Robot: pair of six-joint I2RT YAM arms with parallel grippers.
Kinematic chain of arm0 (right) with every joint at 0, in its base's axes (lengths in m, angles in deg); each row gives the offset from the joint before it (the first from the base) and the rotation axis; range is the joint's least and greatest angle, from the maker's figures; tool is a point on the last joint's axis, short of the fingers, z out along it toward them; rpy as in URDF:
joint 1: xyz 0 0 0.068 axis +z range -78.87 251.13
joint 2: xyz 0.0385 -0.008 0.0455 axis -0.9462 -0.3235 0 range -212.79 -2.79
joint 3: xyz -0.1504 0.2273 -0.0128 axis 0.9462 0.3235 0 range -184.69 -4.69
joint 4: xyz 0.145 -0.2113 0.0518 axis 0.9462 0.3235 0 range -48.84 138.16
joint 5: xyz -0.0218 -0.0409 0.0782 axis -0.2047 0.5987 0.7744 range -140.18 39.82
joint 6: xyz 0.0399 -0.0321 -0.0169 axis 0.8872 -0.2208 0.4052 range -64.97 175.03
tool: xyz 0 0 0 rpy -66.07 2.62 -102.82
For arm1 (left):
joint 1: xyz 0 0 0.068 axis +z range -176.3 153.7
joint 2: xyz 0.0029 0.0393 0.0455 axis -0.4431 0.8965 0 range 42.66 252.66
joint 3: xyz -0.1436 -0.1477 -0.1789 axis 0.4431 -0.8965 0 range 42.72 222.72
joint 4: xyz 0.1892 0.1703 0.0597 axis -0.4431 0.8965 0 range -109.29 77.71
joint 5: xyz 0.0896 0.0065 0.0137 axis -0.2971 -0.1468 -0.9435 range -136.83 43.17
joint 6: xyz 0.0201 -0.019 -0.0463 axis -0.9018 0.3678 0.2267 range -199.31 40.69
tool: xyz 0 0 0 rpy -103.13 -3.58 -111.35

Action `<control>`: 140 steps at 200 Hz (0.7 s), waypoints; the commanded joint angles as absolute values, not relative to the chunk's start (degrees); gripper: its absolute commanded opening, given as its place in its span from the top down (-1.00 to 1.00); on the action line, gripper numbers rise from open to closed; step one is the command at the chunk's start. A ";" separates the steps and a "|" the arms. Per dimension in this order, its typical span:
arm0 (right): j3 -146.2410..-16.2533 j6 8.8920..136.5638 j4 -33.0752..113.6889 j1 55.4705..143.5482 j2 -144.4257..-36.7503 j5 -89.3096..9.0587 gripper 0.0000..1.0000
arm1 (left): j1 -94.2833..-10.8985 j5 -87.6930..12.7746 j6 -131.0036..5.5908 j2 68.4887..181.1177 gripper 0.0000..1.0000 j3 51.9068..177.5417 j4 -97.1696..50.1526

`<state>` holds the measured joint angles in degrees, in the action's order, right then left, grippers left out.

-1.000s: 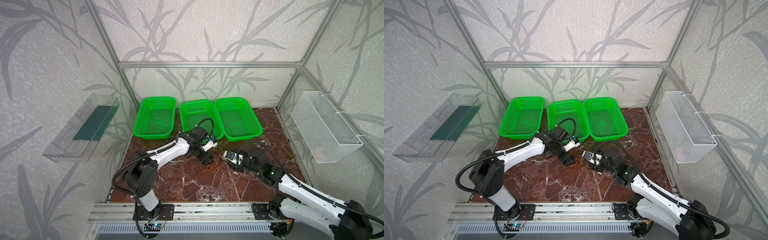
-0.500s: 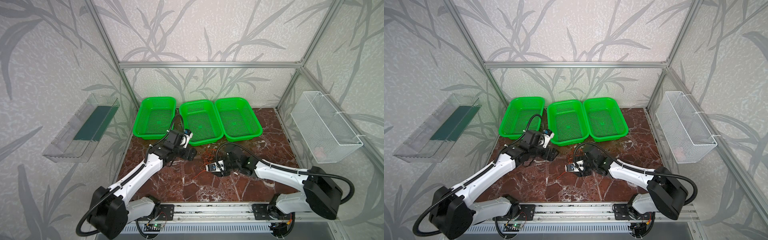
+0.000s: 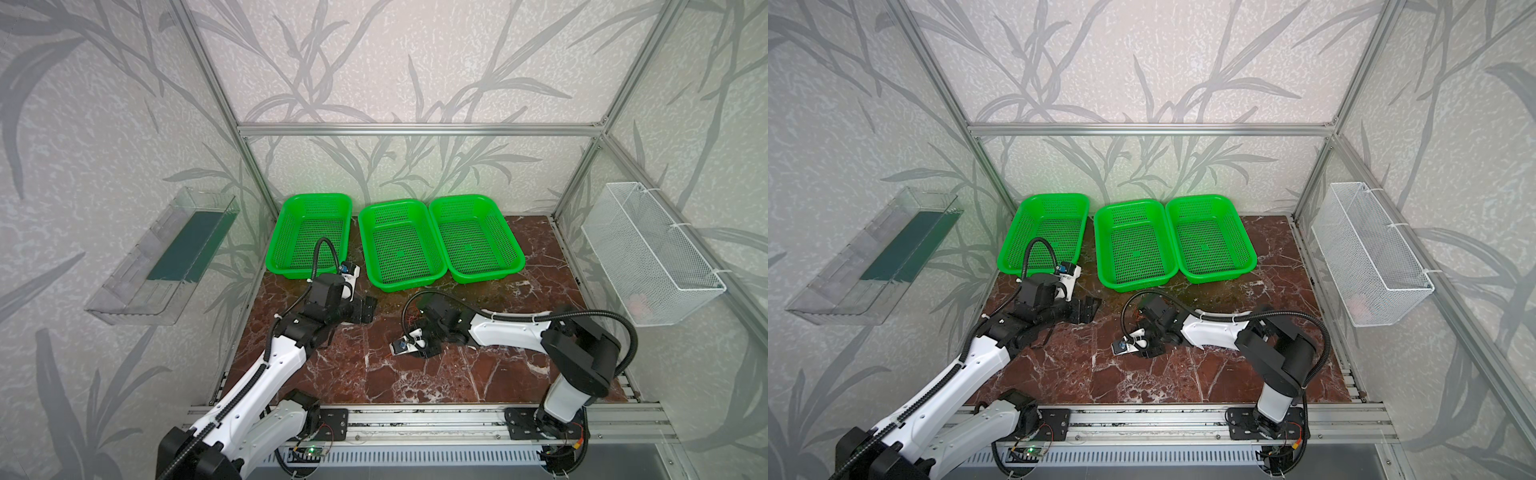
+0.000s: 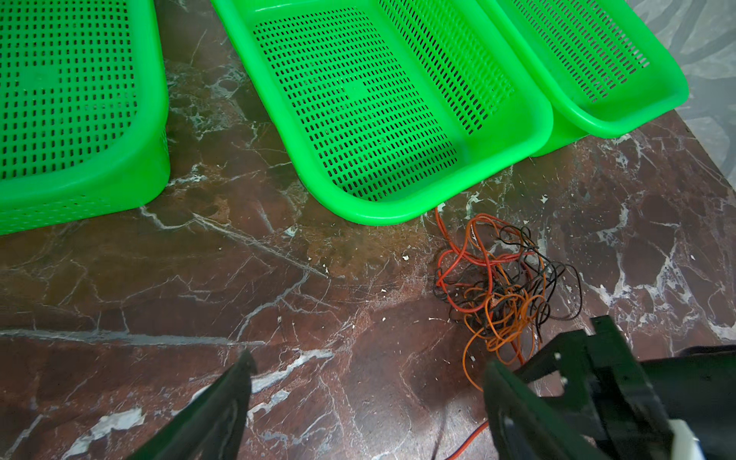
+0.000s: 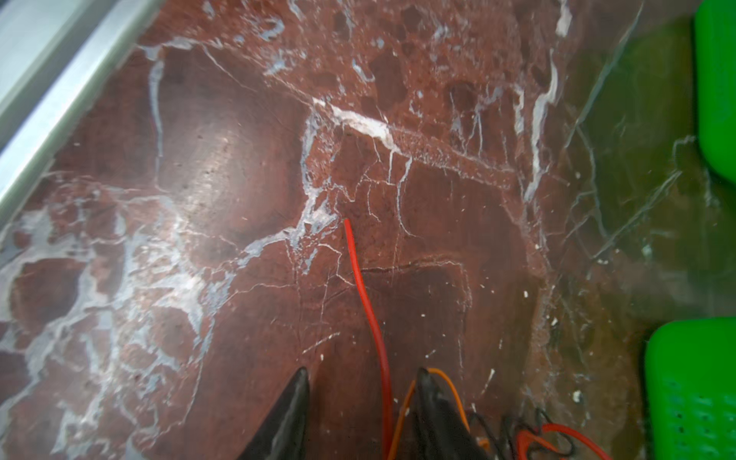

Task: Untangle the cables
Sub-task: 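Grasp a red wire end with the right gripper while the left gripper hovers nearby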

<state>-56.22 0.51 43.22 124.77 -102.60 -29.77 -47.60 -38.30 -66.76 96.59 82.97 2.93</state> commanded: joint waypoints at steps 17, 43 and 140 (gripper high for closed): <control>-58.34 3.25 40.94 126.60 -106.27 -38.63 0.43 | -47.38 -39.50 -65.67 94.93 -0.84 81.66 2.08; -58.38 3.70 39.65 127.28 -106.91 -42.32 0.73 | -47.37 -39.10 -66.38 94.76 -0.84 82.00 2.31; -50.75 29.96 20.70 120.80 -95.08 -32.30 1.00 | -47.43 -31.95 -63.43 89.80 -0.82 79.78 -5.54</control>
